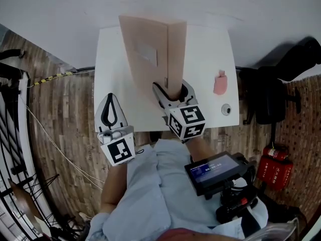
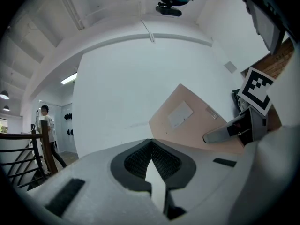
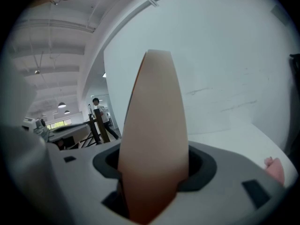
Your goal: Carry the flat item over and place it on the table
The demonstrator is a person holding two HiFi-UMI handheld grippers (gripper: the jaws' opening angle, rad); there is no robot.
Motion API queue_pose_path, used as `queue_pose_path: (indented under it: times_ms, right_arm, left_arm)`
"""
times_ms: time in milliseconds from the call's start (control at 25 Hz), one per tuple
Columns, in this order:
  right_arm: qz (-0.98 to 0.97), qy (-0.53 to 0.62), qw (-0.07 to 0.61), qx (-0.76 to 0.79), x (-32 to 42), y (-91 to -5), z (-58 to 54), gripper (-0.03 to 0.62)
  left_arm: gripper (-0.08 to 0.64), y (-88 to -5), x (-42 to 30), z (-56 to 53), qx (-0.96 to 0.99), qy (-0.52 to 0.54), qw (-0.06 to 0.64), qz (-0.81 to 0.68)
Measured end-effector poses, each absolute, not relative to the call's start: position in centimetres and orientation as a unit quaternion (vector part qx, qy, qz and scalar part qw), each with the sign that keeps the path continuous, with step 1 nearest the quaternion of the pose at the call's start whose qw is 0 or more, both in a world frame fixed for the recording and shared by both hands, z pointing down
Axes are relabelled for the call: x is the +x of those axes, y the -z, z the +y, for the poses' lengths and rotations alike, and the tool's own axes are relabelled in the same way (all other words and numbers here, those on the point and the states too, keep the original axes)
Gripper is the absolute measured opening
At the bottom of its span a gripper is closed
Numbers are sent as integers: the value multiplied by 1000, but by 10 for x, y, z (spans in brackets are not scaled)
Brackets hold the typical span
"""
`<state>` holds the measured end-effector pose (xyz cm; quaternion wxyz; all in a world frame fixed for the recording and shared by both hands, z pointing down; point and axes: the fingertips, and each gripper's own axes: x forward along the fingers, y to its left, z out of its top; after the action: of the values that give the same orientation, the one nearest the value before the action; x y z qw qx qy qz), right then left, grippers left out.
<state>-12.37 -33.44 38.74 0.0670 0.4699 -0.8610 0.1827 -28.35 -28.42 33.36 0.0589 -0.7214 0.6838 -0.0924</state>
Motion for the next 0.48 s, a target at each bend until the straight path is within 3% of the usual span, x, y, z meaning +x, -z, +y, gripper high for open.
queue_pose_path:
  times_ms: [480]
  right_arm:
    - [-840,-376,48,388,-134,-439,-369,279]
  left_arm:
    - [9,-372,-280,-337,-709,144,21,690]
